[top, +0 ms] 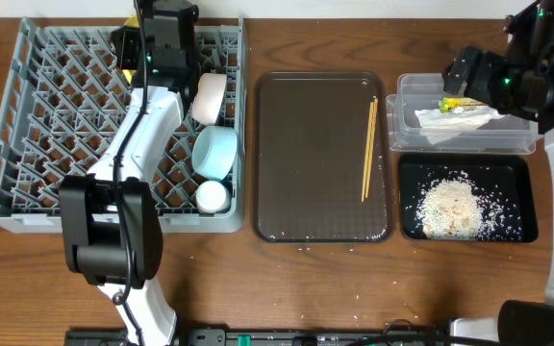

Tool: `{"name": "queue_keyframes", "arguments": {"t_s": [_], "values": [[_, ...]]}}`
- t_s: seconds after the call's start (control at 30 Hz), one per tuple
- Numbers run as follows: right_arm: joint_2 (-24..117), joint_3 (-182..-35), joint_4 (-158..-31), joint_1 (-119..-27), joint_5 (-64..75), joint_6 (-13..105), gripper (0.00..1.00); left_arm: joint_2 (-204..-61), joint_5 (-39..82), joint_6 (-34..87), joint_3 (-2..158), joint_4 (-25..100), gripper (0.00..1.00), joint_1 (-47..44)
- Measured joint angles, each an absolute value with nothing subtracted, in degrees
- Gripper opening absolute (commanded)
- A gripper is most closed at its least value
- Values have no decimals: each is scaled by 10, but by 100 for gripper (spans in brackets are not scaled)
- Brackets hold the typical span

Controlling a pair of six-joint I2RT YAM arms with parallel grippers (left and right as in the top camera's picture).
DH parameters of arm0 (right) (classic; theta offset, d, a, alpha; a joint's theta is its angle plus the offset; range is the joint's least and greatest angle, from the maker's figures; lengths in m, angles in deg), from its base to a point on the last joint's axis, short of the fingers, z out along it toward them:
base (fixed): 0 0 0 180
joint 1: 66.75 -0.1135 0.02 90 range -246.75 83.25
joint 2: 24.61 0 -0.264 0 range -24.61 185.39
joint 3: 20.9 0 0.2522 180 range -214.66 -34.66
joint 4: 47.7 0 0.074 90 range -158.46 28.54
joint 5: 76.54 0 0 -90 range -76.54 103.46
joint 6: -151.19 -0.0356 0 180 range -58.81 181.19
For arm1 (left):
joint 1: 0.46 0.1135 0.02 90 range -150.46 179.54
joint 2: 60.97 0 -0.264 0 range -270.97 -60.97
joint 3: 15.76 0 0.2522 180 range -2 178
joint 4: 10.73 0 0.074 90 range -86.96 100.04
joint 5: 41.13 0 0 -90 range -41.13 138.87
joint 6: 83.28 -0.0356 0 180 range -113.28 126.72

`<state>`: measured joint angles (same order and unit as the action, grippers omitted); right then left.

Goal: Sort waste into correct bins and load items into the dishwasher
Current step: 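Carry the yellow plate with the left gripper and stand it in the rack, then reach the left gripper to the wooden chopsticks on the brown tray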

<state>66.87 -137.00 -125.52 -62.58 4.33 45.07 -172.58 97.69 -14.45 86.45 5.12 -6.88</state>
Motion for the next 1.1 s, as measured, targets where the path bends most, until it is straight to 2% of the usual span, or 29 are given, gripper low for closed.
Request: {"name": "queue_keyframes", "arguments": {"t_s": [0.07,0.2,0.57,0.77,0.93,1.1], "values": [[669,-1370,-1255,-626,43,451,99,-1726,973,-144,864,49,39,-69],[669,-1370,-1255,-626,43,451,99,-1726,971,-141,864,51,54,-70],[669,-1370,-1255,-626,43,451,99,-1726,970,-128,864,57,70,-93],[669,-1370,-1255,-626,43,451,99,-1724,969,-115,864,57,82,-105],[669,-1370,-1255,-626,43,451,99,-1698,969,-92,864,69,84,-107],[669,-1370,-1255,-626,43,451,99,-1636,947,-20,865,168,84,-144]]}}
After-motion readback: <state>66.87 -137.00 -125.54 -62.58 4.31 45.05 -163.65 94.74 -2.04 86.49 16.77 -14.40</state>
